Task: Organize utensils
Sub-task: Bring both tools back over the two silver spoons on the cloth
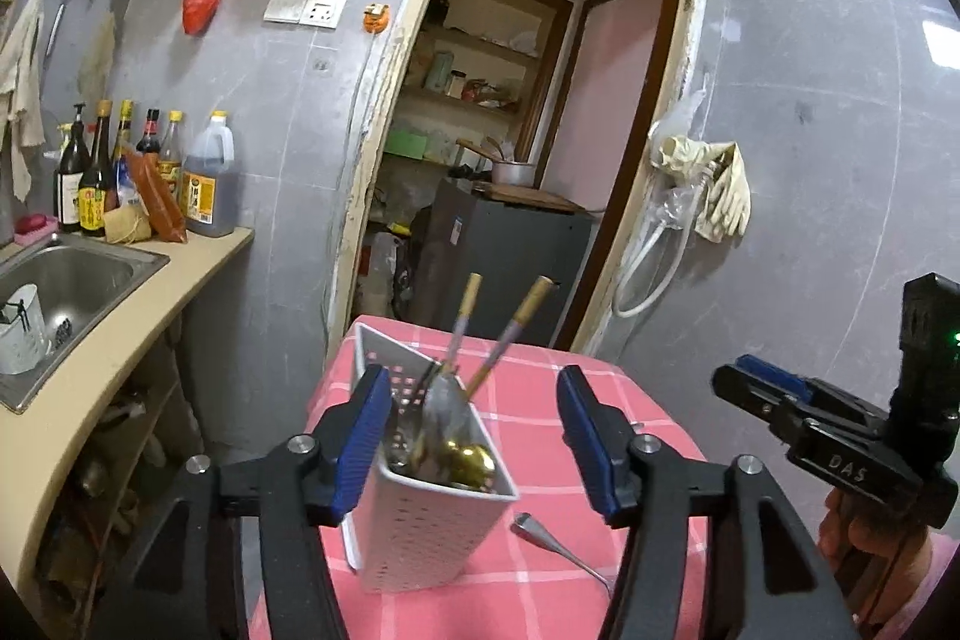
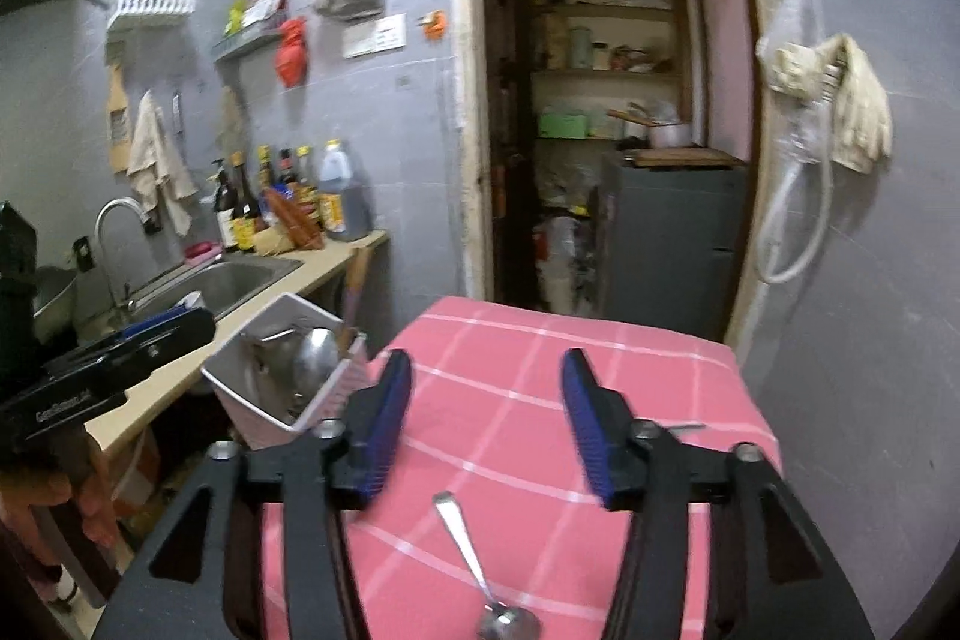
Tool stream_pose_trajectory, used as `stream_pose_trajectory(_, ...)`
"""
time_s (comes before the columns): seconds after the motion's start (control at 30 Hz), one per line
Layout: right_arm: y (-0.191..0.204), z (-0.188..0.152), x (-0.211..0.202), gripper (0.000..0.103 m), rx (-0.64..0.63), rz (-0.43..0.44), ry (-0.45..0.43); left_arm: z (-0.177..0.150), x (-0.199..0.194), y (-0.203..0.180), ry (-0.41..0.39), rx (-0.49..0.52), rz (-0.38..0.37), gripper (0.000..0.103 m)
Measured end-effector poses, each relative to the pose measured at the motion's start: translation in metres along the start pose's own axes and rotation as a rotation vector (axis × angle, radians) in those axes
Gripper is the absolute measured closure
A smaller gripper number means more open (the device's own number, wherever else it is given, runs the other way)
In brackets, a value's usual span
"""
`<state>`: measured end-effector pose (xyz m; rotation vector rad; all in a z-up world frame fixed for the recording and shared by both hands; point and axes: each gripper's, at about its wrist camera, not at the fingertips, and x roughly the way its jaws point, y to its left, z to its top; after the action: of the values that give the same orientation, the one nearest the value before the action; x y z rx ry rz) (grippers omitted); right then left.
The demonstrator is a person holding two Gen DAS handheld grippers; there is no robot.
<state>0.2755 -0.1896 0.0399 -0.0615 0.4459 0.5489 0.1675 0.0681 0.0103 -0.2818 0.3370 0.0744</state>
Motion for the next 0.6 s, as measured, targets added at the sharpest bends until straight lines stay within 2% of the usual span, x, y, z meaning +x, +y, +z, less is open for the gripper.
stream_pose_trajectory(0.03,-0.010,-0.005,-0.006,0.038,0.018,0.000,-0.014,-0.001,-0.001,-0.004,-0.002,0.005,0.004,0.032)
stream_pose_trajectory(0.1,-0.022,-0.011,-0.016,0.028,0.034,-0.011,-0.032,-0.007,-0.003,-0.017,-0.014,0.022,0.027,0.009)
stream_pose_trajectory(0.17,-0.034,-0.018,-0.025,0.020,0.046,-0.019,-0.042,-0.014,-0.006,-0.028,-0.029,0.040,0.055,0.001)
stream_pose_trajectory(0.23,-0.046,-0.024,-0.028,0.010,0.062,-0.024,-0.038,-0.022,-0.007,-0.038,-0.030,0.054,0.081,0.001)
stream_pose_trajectory(0.3,-0.057,-0.033,-0.029,0.006,0.074,-0.036,-0.021,-0.031,-0.004,-0.049,-0.009,0.060,0.102,0.001)
stream_pose_trajectory(0.6,-0.100,-0.080,-0.008,0.005,0.100,-0.067,0.090,-0.079,0.022,-0.079,0.154,-0.001,0.101,0.001)
